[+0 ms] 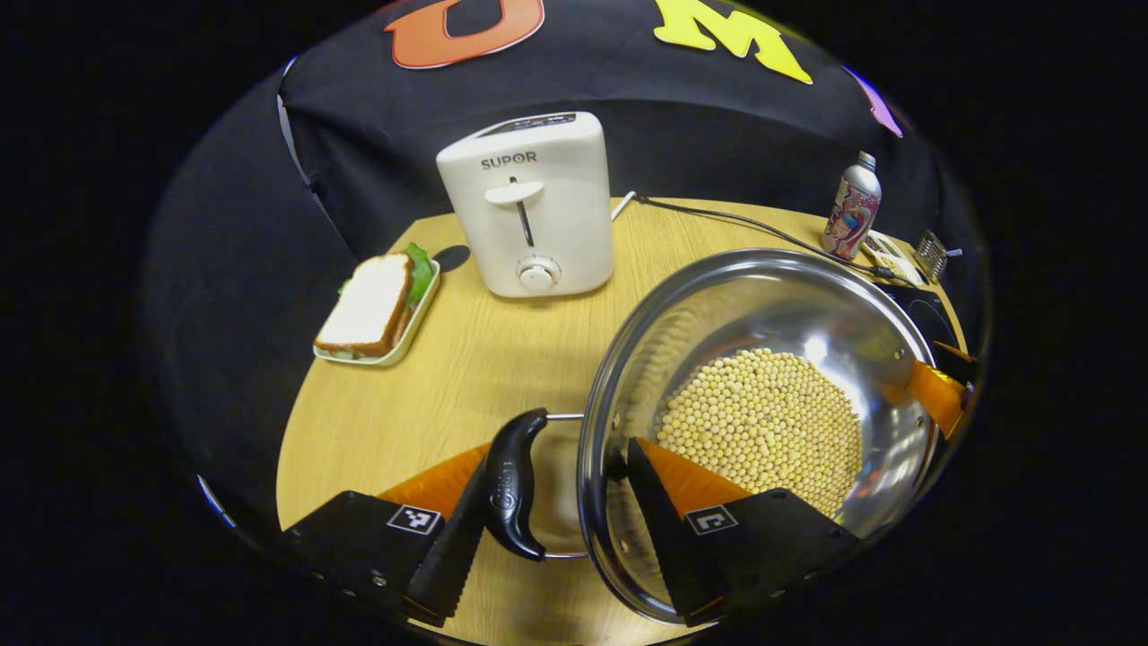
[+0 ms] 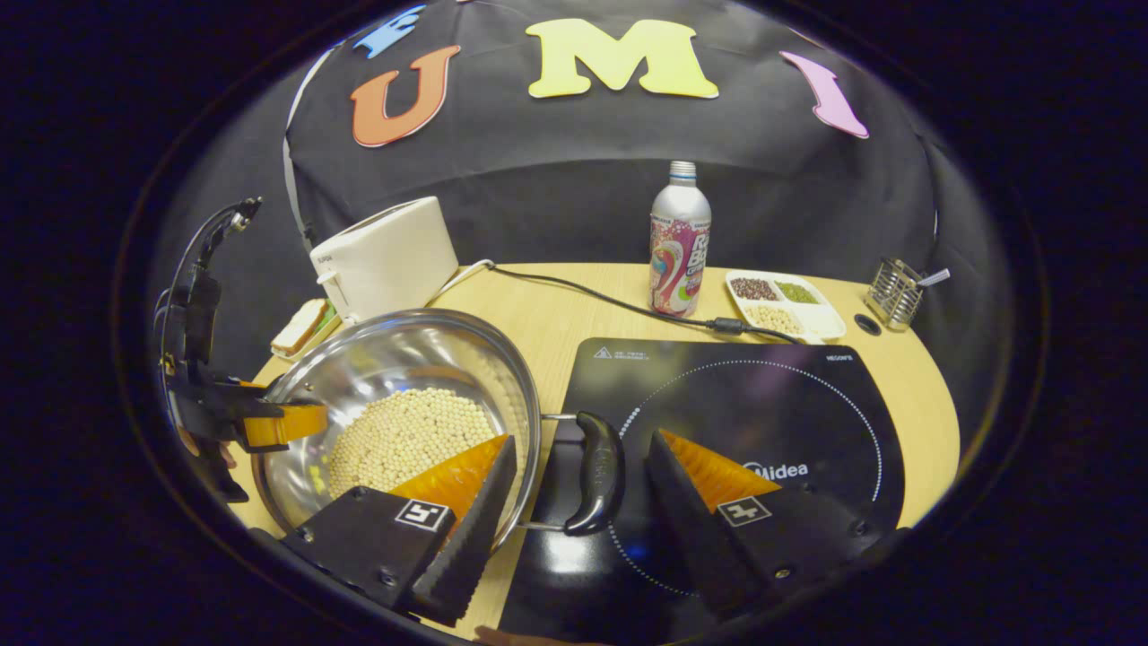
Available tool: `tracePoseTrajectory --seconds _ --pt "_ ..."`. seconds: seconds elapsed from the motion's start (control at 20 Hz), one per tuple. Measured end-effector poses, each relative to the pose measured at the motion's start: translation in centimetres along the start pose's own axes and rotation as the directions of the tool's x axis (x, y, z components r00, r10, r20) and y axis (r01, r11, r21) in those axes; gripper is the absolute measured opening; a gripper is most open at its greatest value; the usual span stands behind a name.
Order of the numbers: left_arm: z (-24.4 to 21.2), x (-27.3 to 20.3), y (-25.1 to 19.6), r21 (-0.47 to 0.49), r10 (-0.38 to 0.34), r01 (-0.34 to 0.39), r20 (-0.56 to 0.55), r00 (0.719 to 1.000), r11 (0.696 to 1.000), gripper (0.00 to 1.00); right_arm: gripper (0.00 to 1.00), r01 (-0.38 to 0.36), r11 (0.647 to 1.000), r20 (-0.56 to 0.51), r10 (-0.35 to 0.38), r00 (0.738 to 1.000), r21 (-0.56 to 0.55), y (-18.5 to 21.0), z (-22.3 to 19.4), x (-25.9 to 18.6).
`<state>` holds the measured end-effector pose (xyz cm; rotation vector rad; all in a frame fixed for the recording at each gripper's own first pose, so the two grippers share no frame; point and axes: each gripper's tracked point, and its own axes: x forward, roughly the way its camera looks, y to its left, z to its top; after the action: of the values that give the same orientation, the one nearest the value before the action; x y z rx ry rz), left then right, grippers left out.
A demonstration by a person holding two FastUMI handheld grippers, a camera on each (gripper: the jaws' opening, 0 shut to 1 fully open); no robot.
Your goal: First push the handle of the pot to place it horizontally, then grasp the pot with both hands and set it on the induction cooktop.
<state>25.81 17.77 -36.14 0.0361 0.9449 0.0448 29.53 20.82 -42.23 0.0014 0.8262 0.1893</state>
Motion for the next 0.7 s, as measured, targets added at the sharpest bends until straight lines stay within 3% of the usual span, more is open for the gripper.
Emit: tracePoseTrajectory --seconds 0.05,0.1,0.15,0.2,0.35,0.4,0.45,0.6,0.65,0.7 --pt "0.0 0.2 -0.3 -0.021 -0.029 0.029 -0.001 1.0 0.999 0.82 0.78 -0.013 1.0 0.011 0.013 1.0 -0.014 0.4 0.1 0.1" --pt "0.1 -0.2 -0.3 -0.034 -0.044 0.044 0.006 0.999 0.998 0.86 0.77 0.002 1.0 0.014 -0.002 1.0 -0.007 0.0 0.6 -0.1" --pt "-0.1 0.1 -0.4 -0.027 -0.055 0.055 0.001 0.999 0.998 0.82 0.63 0.008 1.0 -0.005 -0.008 1.0 -0.011 0.4 0.4 0.8" --pt "0.1 0.0 -0.5 -0.009 -0.057 0.057 0.014 0.998 0.998 0.7 0.61 0.013 1.0 -0.003 -0.013 1.0 -0.022 0.3 0.1 0.5" --pt "0.4 -0.2 -0.3 -0.004 -0.067 0.067 0.016 0.998 0.998 0.77 0.59 0.017 0.999 -0.017 -0.018 1.0 -0.044 0.3 0.3 0.3" --pt "0.2 0.0 -0.3 -0.005 -0.066 0.066 0.004 0.998 0.998 0.65 0.58 0.017 0.999 -0.024 -0.018 1.0 -0.048 0.3 0.3 0.2" --pt "0.1 -0.2 -0.1 -0.003 -0.062 0.062 -0.004 0.998 0.998 0.65 0.54 0.016 0.998 -0.033 -0.018 0.999 -0.066 0.5 0.3 0.0" --pt "0.0 -1.0 0.1 0.001 -0.048 0.048 -0.016 0.999 0.999 0.65 0.56 0.003 0.998 -0.053 -0.006 0.999 -0.059 0.7 0.0 -0.4" --pt "0.0 -1.8 0.3 0.011 -0.044 0.044 -0.012 0.999 0.999 0.7 0.54 -0.001 0.998 -0.052 -0.002 0.999 -0.06 1.1 0.1 -1.2" --pt "0.2 -2.8 0.4 0.016 -0.038 0.038 -0.002 0.999 0.999 0.65 0.56 -0.004 0.998 -0.048 0.001 0.999 -0.069 1.1 0.5 -2.0"
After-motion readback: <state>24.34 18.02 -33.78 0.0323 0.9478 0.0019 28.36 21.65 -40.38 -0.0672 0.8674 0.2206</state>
